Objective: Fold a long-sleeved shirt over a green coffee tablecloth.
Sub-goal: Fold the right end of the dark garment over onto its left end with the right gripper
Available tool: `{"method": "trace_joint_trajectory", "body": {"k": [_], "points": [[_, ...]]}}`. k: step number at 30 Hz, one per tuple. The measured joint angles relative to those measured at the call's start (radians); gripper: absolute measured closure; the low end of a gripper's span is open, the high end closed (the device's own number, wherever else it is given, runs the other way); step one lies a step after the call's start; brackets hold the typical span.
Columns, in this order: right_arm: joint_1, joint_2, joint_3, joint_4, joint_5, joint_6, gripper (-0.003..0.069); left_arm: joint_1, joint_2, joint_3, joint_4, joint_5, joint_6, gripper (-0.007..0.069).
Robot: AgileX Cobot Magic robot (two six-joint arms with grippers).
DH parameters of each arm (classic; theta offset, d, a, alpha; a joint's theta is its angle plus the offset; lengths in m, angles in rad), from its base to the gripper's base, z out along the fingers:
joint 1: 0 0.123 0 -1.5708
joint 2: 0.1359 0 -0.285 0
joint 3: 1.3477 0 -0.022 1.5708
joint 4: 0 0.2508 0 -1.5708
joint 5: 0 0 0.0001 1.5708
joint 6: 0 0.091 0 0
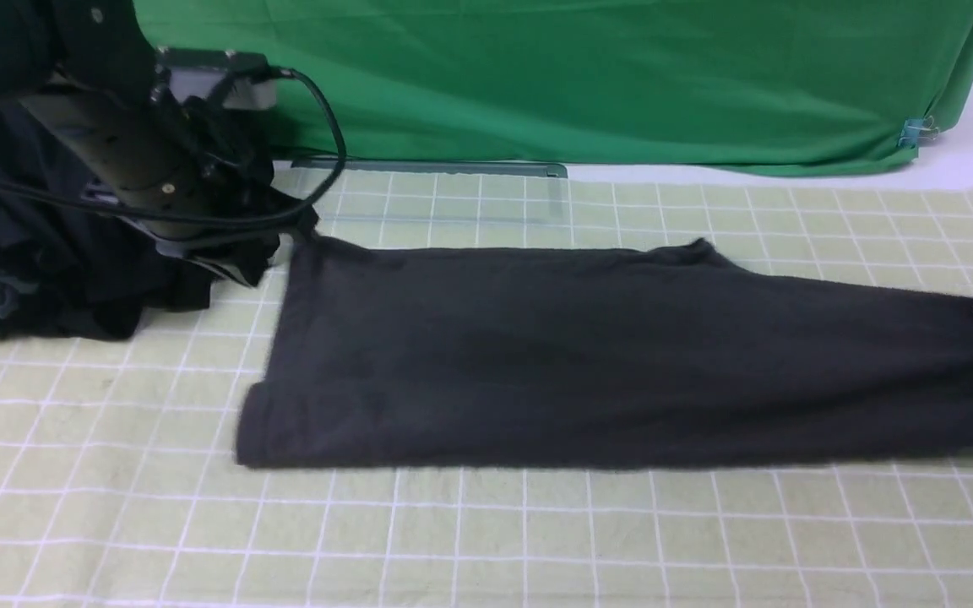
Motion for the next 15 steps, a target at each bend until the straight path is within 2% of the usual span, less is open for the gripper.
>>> {"method": "trace_joint_trajectory", "body": {"k": [9,13,15], "points": [[0.005,-0.158,-0.025,-0.007,0.064,0.024,0.0597,0.016,-0.018,0.0,0.004,-0.003,-0.018,0.063],[0.082,-0.23,-0.053,0.015,0.09,0.041,0.0597,0.016,-0.018,0.0,0.002,-0.017,-0.018,0.063],[0.163,-0.27,-0.076,0.067,0.091,0.043,0.0597,0.016,-0.018,0.0,0.002,-0.018,-0.019,0.063]]}}
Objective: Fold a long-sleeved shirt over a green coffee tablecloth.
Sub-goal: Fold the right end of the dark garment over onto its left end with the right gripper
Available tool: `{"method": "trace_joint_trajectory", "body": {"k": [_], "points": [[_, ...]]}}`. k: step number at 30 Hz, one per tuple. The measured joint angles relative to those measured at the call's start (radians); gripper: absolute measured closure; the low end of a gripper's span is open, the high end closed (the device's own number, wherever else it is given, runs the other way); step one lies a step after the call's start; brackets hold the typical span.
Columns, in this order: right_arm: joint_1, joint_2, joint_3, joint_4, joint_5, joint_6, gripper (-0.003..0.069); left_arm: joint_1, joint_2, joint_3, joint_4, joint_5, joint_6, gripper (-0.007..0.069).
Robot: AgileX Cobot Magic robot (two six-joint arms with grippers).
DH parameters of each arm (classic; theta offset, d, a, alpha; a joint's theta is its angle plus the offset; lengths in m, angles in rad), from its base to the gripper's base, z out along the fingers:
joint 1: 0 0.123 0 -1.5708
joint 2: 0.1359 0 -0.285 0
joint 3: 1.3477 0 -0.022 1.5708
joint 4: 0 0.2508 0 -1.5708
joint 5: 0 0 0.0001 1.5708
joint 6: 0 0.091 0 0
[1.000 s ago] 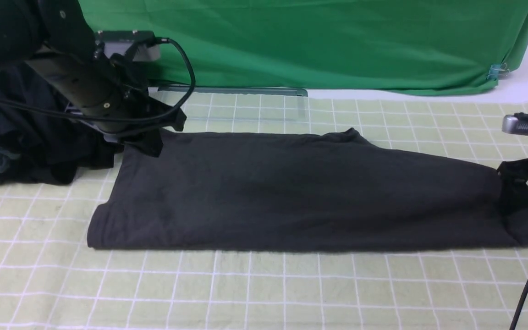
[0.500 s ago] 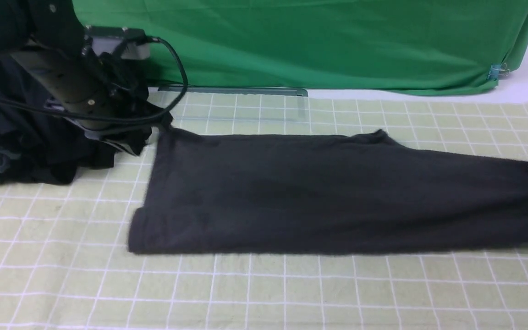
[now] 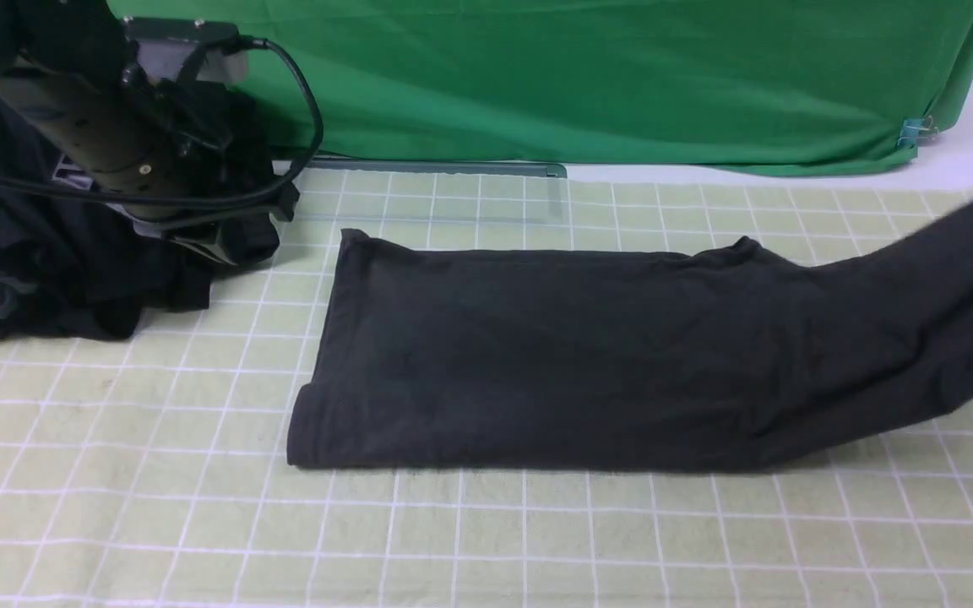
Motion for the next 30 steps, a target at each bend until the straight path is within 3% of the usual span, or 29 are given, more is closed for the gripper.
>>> {"method": "trace_joint_trajectory", "body": {"k": [9,15,19,30], "points": [[0.318,0.0,-0.074,0.096,-0.035,0.073,0.0597,0.018,0.0,0.0,0.012,0.0,-0.019,0.063],[0.547,0.119,-0.123,0.223,-0.185,0.139,0.0597,0.122,0.0,0.0,-0.049,0.002,-0.021,0.063],[0.636,0.204,-0.174,0.301,-0.288,0.151,0.0597,0.165,0.0,0.0,-0.083,0.01,-0.002,0.063],[0.791,0.441,-0.257,0.33,-0.472,0.193,0.0591,0.196,0.0,0.0,-0.125,0.021,0.024,0.063]]}}
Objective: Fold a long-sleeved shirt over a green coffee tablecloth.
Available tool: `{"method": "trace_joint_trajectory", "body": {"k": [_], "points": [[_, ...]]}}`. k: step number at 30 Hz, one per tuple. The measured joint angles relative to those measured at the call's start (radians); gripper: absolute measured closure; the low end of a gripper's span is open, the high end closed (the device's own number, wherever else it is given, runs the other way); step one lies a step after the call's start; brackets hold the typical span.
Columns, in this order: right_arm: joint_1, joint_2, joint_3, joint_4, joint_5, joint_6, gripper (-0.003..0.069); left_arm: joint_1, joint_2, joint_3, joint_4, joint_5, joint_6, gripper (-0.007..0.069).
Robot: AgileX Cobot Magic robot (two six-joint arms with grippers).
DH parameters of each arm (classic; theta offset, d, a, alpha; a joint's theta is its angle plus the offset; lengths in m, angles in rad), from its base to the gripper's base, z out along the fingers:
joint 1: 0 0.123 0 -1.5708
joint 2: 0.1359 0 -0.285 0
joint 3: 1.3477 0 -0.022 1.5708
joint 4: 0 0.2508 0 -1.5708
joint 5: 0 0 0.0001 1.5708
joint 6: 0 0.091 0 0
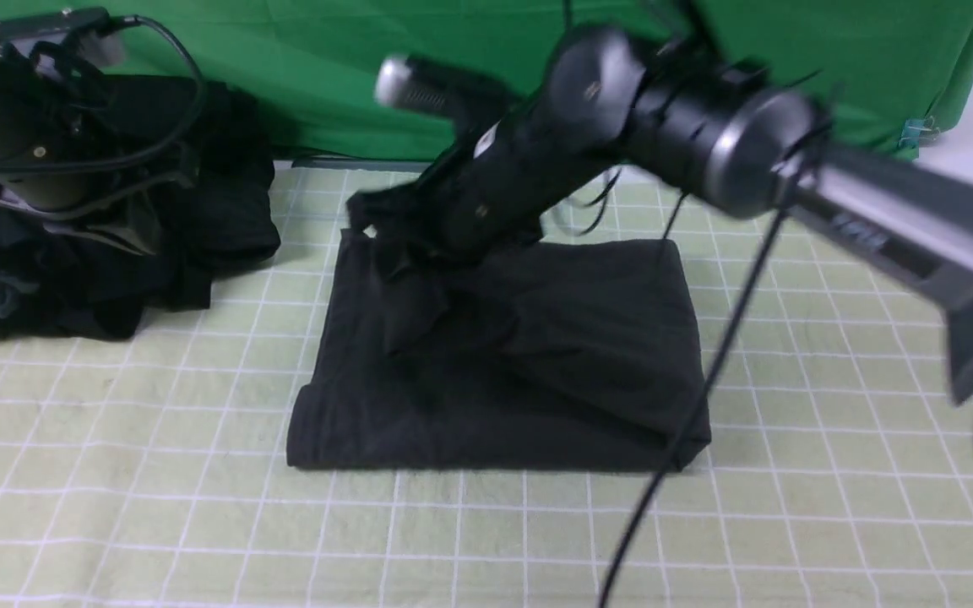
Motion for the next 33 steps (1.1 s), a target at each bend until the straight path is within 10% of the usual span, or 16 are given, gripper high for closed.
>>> {"method": "trace_joint_trajectory", "body": {"k": [5,9,13,16,23,33], "points": [[0.015,0.053,0.0,0.026,-0.075,0.046,0.0456,0.0,0.0,0.0,-0.016,0.0,0.005,0.063],[0.019,0.05,-0.019,0.046,-0.045,-0.001,0.0216,0.0,0.0,0.0,-0.059,0.001,0.033,0.063],[-0.005,0.011,-0.072,0.02,0.101,-0.106,0.0162,0.0,0.0,0.0,-0.114,0.018,0.07,0.063],[-0.044,-0.058,-0.113,-0.119,0.225,-0.134,0.0223,-0.002,0.0,0.001,-0.192,0.037,0.132,0.063],[-0.17,-0.204,-0.042,-0.491,0.456,-0.14,0.0627,-0.109,0.01,0.061,-0.238,-0.05,0.159,0.0561],[-0.2,-0.355,0.234,-0.502,0.441,-0.186,0.0661,-0.162,0.157,0.07,-0.165,-0.131,0.001,0.019]]}}
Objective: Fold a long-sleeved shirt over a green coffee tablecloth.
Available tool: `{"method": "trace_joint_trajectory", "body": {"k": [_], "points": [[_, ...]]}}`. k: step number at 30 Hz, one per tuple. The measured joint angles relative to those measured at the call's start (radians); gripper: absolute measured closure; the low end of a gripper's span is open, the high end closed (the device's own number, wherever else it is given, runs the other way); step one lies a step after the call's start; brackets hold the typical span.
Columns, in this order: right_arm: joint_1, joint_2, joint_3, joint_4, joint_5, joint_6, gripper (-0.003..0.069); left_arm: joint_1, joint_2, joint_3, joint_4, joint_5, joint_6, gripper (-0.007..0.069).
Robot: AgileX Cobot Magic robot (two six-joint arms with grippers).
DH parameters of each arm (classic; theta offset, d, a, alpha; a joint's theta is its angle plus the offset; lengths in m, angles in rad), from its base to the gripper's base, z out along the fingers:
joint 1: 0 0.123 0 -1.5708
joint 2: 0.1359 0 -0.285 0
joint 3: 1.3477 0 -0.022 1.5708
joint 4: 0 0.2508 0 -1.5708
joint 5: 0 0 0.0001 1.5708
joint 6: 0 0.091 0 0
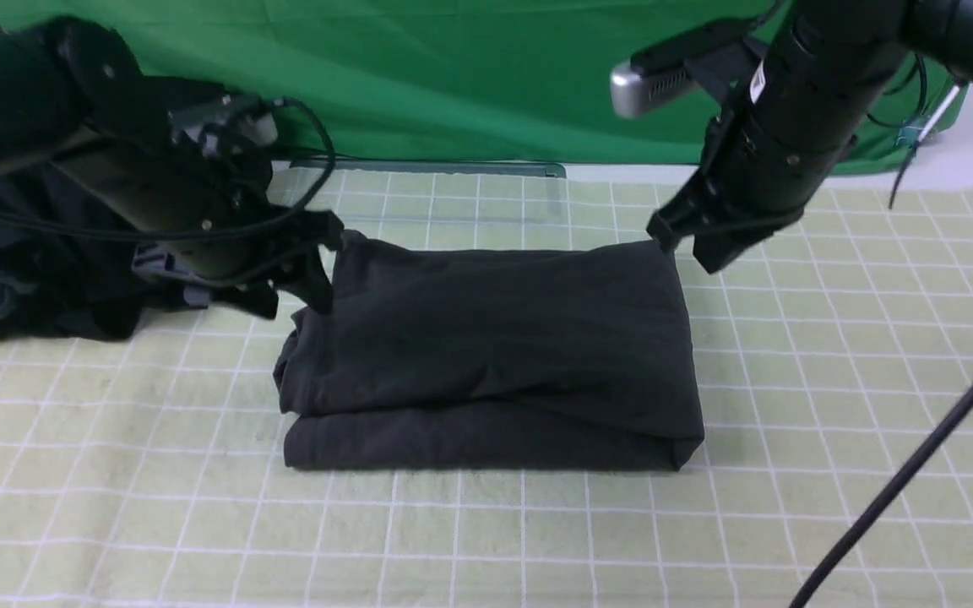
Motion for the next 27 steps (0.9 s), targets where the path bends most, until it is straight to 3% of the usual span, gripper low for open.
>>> {"method": "trace_joint_trajectory", "body": {"k": [4,7,10,14,16,19,27], "points": [[0.001,-0.002,0.038,0.005,-0.039,-0.004,0.0661,0.0,0.057,0.0,-0.005,-0.001,0.007,0.0131],[0.001,-0.002,0.043,0.009,-0.067,-0.004,0.0662,0.0,0.098,0.0,-0.007,-0.002,0.032,0.0165],[0.001,-0.003,0.043,0.01,-0.078,-0.004,0.0662,0.0,0.122,0.0,-0.013,0.001,0.074,0.0292],[0.001,-0.003,0.043,0.011,-0.079,-0.004,0.0662,0.0,0.116,-0.011,-0.016,0.037,0.127,0.0564],[0.001,-0.003,0.043,0.011,-0.079,-0.004,0.0662,0.0,0.108,-0.021,-0.001,0.05,0.129,0.0597],[0.001,-0.003,0.043,0.018,-0.077,-0.004,0.0662,0.0,0.062,-0.044,0.079,0.054,0.122,0.0613],[0.001,-0.003,0.043,0.086,-0.076,-0.04,0.0662,0.0,0.043,-0.049,0.096,0.077,0.141,0.0607]]}}
